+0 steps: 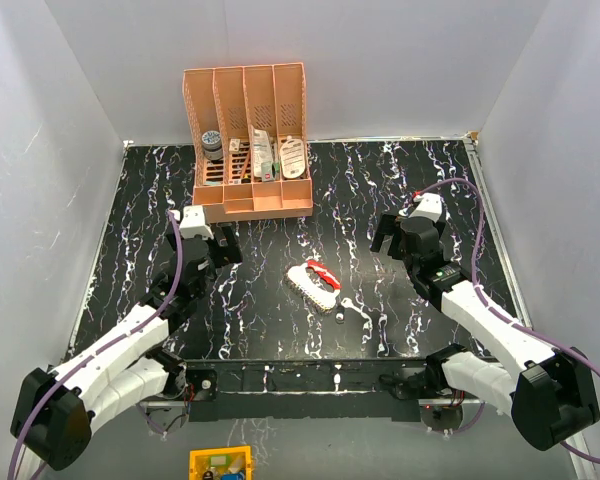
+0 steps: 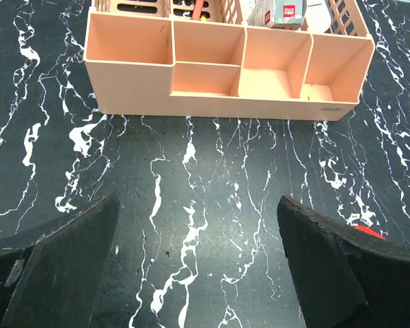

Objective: Remove the keys from the keyring

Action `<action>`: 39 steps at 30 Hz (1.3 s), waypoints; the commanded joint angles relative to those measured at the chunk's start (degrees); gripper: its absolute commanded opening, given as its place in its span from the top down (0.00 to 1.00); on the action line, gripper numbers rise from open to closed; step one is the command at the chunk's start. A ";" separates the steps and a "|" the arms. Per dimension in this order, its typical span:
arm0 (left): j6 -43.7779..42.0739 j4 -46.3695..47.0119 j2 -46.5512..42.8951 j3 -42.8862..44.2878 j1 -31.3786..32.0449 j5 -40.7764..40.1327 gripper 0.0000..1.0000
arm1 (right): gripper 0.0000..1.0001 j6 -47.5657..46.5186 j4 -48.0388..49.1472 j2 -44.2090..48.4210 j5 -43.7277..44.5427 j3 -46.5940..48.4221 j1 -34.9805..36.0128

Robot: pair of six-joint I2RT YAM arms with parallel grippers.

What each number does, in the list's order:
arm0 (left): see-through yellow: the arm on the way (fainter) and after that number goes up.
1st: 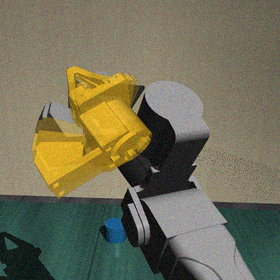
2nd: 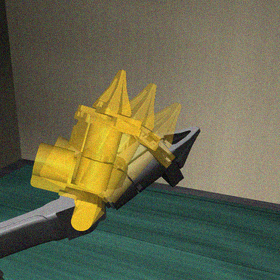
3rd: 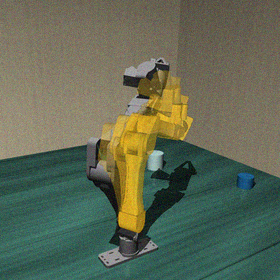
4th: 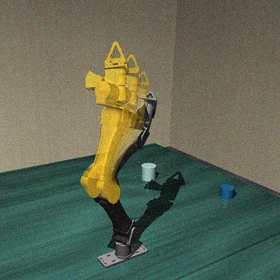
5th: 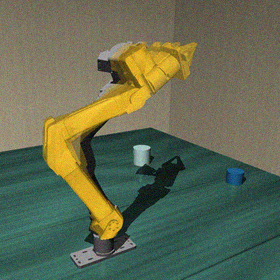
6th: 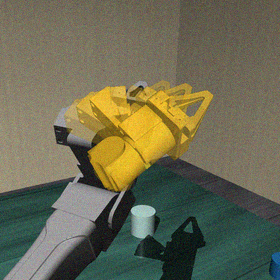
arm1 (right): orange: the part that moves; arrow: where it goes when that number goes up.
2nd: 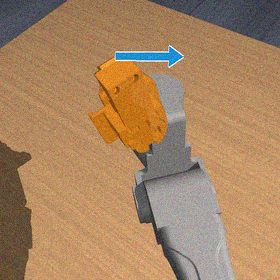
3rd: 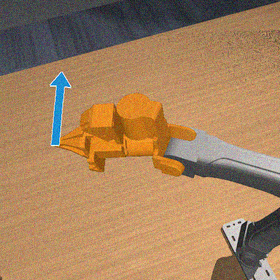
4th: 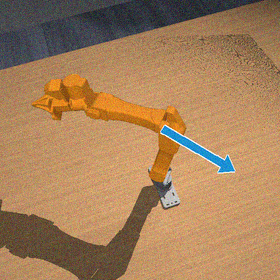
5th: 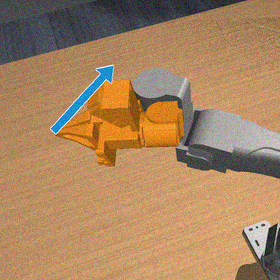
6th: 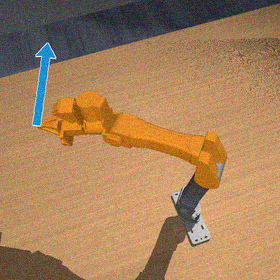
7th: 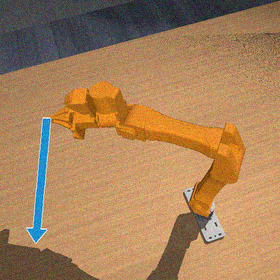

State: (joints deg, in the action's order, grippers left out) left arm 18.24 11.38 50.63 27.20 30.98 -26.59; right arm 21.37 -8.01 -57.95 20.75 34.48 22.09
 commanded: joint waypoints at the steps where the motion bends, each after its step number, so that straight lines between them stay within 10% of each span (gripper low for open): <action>1: 0.24 -0.67 0.05 0.43 0.26 -0.13 0.01 | 0.02 0.29 1.64 1.06 1.35 2.39 0.24; 27: -0.87 0.71 7.28 2.05 0.83 10.14 0.01 | 0.02 1.65 -3.70 2.68 -9.79 -0.83 2.72; 39: -0.31 10.61 10.49 0.55 0.96 26.90 0.01 | 0.57 11.22 -13.27 1.65 -8.18 -1.78 20.21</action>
State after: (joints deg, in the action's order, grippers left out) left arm 17.37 16.47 61.71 27.31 31.68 -6.28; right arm 28.14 -17.87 -55.79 10.98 32.75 37.63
